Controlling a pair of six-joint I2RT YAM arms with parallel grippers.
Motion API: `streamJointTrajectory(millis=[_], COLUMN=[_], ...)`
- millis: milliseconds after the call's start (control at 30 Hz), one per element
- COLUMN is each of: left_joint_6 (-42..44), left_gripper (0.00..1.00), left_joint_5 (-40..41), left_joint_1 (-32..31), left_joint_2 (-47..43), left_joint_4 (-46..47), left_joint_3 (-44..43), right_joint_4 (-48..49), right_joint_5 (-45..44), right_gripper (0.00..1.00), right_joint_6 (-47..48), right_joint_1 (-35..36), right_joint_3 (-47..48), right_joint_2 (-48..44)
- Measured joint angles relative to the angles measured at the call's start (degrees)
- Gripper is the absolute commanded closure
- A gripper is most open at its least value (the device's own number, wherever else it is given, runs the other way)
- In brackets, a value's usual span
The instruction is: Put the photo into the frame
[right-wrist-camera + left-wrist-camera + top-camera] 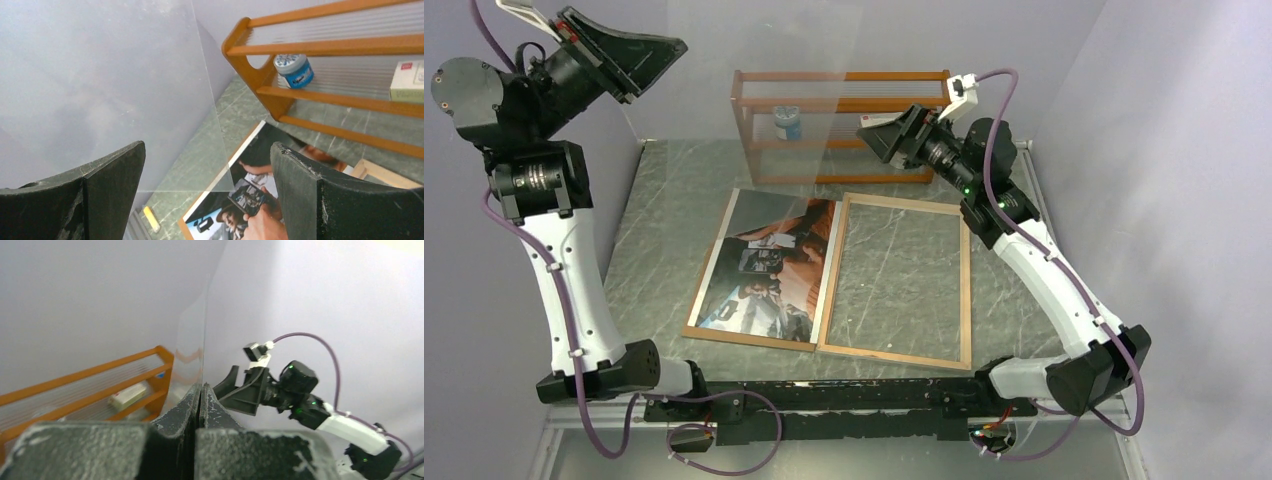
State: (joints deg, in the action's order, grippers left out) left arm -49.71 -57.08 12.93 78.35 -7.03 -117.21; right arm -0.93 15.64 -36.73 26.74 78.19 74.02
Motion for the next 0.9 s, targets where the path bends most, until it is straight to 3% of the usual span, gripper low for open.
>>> streamJointTrajectory(millis=[167, 400, 600, 900], left_joint_6=[-15.0, -28.7, -36.7, -41.2], left_gripper=[0.98, 0.98, 0.97, 0.97], left_joint_5=[-1.5, -1.2, -0.2, 0.0], left_joint_1=[0.0, 0.0, 0.0, -0.1], left_joint_2=[1.5, 3.0, 3.9, 3.9], left_joint_4=[13.9, 22.4, 27.7, 31.3], left_joint_3=[0.1, -0.4, -3.4, -5.1], right_joint_4=[4.6, 11.5, 16.0, 23.5], right_joint_5=[5.5, 13.5, 16.1, 18.1], right_gripper=[0.01, 0.01, 0.01, 0.01], right_joint_6=[-1.2, -3.8, -6.8, -11.5], right_joint_1=[-1.4, -1.4, -1.4, -1.4], right_joint_3=[0.0, 0.9, 2.0, 4.1], right_joint_2=[0.0, 1.5, 5.2, 11.7])
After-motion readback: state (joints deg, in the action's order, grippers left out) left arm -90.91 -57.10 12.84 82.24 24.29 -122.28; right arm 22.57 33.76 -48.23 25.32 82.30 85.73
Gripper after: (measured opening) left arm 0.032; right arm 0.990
